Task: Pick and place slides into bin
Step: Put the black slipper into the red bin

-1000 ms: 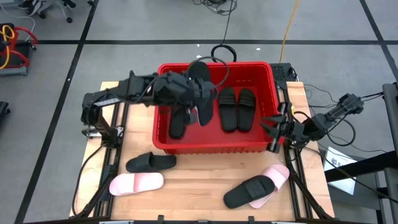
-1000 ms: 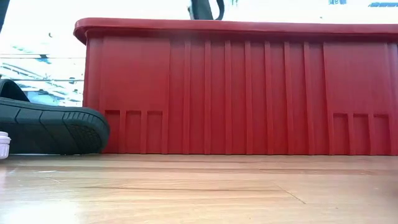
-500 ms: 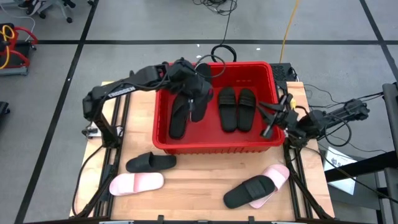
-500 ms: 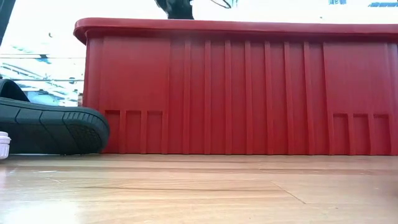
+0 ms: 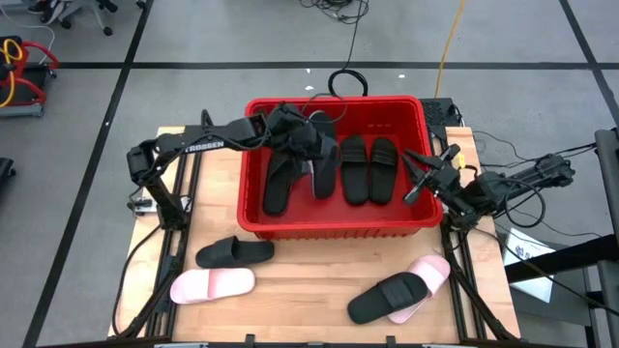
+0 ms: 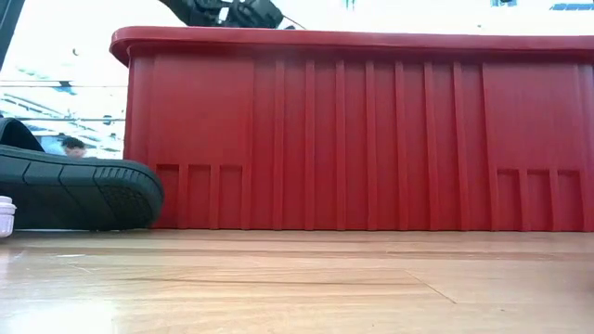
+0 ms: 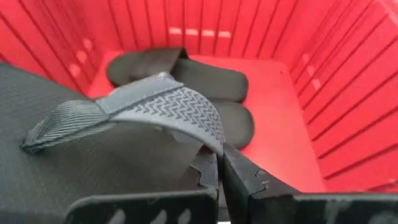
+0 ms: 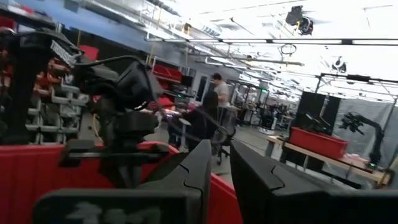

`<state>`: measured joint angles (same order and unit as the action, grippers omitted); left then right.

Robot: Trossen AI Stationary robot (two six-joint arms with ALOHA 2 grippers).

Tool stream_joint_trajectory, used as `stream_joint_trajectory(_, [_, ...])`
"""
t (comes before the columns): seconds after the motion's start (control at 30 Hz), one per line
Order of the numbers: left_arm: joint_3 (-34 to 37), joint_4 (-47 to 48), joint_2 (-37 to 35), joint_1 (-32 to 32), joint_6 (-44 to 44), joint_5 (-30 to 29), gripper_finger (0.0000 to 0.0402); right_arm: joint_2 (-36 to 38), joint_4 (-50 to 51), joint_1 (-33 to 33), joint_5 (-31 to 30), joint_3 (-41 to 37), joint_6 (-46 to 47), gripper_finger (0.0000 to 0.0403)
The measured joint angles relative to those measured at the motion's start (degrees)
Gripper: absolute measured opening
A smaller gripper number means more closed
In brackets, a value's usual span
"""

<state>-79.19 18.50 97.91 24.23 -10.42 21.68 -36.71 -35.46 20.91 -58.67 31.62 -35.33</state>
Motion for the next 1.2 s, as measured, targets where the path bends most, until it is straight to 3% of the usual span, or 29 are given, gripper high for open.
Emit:
stream_joint_trajectory(0.2, [7.15,-6.33,0.00,0.13,2.02,2.62,0.0000,0.92,-0.01,0.00,-4.43,0.00,-0.72,0.0050])
stream_joint_trajectory(0.43, [13.28,-12.89,0.01,0.26,1.90,2.40,0.0000,1.79,0.14,0.00,-4.57,0.00,-2.64,0.0050])
stream_joint_trajectory(0.87, [13.89,-15.56,5.91,0.81,1.83,1.11,0.0000,1.79,0.37,0.02,-4.57,0.00,-2.89,0.0050])
stream_joint_trajectory(1.2, [14.04,-14.63,6.16,2.21,-2.72,0.74,0.0000,1.79,0.61,0.04,-4.55,0.00,-2.89,0.0050])
